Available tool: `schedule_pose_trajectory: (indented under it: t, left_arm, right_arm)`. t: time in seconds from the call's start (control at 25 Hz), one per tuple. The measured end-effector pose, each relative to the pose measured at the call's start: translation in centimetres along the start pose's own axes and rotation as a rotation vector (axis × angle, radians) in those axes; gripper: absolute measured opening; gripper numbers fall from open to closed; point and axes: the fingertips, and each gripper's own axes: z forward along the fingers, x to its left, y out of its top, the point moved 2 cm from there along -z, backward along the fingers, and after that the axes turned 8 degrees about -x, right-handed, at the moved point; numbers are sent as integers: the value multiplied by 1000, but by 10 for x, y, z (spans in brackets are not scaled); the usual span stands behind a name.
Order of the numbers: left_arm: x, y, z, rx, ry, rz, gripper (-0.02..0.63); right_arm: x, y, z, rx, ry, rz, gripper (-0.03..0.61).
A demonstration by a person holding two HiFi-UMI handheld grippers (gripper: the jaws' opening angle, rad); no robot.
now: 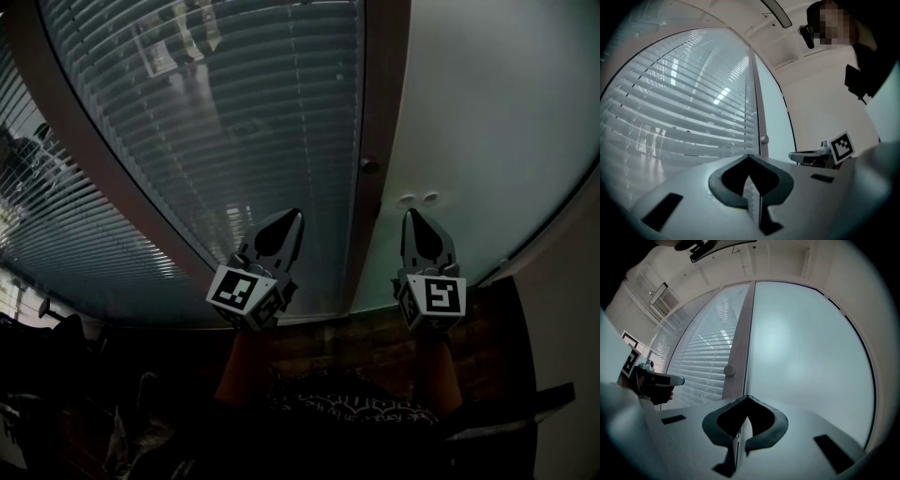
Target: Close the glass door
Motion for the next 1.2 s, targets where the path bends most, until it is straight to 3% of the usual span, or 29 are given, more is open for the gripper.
schedule_pose_trajectory:
  t: [0.4,0.72,0.92,1.2]
  left_arm:
    - [-6,-4,-4,19,-3,-54,2]
    - [-9,-7,-10,26,-5,-51,2]
    - [-7,-5,-12,34,5,-54,2]
    - [-3,4,10,16,11,-67,2]
  right_arm:
    - [5,10,-1,1,25,-5,3]
    - [4,2,-4,12,36,8,3]
    - [-9,-2,-8,38,16,51,3]
    - [-29,12,16,39,30,12,3]
